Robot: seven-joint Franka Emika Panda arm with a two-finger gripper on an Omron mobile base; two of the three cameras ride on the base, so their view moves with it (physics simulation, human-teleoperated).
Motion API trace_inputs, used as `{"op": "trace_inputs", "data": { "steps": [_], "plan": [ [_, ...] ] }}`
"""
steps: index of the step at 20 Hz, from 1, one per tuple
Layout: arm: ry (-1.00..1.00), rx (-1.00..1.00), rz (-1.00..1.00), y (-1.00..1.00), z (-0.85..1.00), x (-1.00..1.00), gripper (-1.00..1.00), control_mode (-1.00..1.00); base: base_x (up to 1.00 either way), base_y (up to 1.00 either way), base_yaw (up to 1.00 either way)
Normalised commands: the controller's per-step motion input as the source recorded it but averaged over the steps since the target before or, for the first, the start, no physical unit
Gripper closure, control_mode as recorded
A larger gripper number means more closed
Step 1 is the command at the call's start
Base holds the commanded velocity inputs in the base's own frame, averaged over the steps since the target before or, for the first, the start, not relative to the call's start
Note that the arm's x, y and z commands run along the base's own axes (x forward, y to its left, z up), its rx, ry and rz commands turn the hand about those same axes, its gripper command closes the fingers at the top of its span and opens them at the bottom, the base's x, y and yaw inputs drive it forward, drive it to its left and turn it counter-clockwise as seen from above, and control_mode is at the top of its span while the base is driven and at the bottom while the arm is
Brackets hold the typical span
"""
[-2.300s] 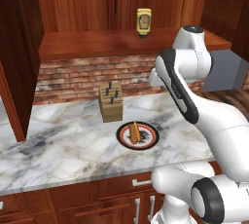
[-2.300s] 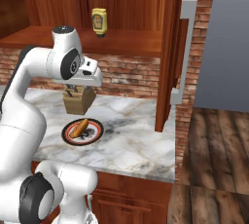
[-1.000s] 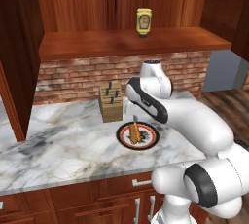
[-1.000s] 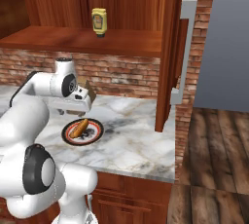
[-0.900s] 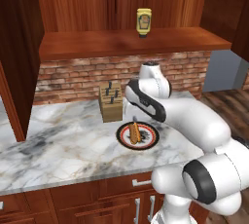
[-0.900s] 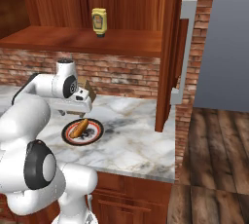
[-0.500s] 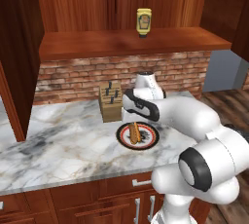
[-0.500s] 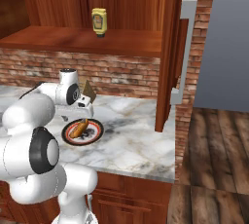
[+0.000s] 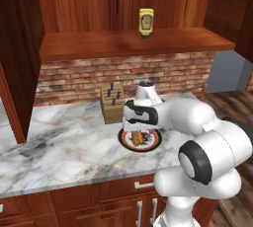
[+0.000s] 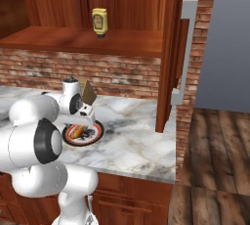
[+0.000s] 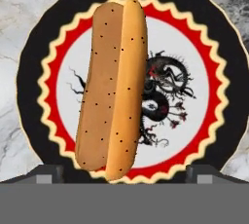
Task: Move the hot dog bun to the plate on the dining table and place the condiment next to that plate. Then navigate to the fridge and take the sausage and place it on the plate as well.
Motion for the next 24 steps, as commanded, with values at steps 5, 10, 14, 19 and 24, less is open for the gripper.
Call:
{"op": "trace_inputs", "data": {
  "steps": [5,10,14,19,24],
  "plan": [
    [0.00,0.00,-0.03,0.04,-0.27,0.08,-1.00,-1.00,0.00,0.00,0.00],
    [0.00,0.00,-0.04,0.01,-0.27,0.21,-1.00,-1.00,0.00,0.00,0.00],
    [0.00,0.00,-0.04,0.04,-0.26,0.32,-1.00,-1.00,0.00,0.00,0.00],
    [0.00,0.00,-0.03,0.23,-0.26,0.28,-1.00,-1.00,0.00,0.00,0.00],
    [-0.03,0.00,-0.03,0.19,-0.06,0.02,1.00,-1.00,0.00,0.00,0.00]
  ]
}}
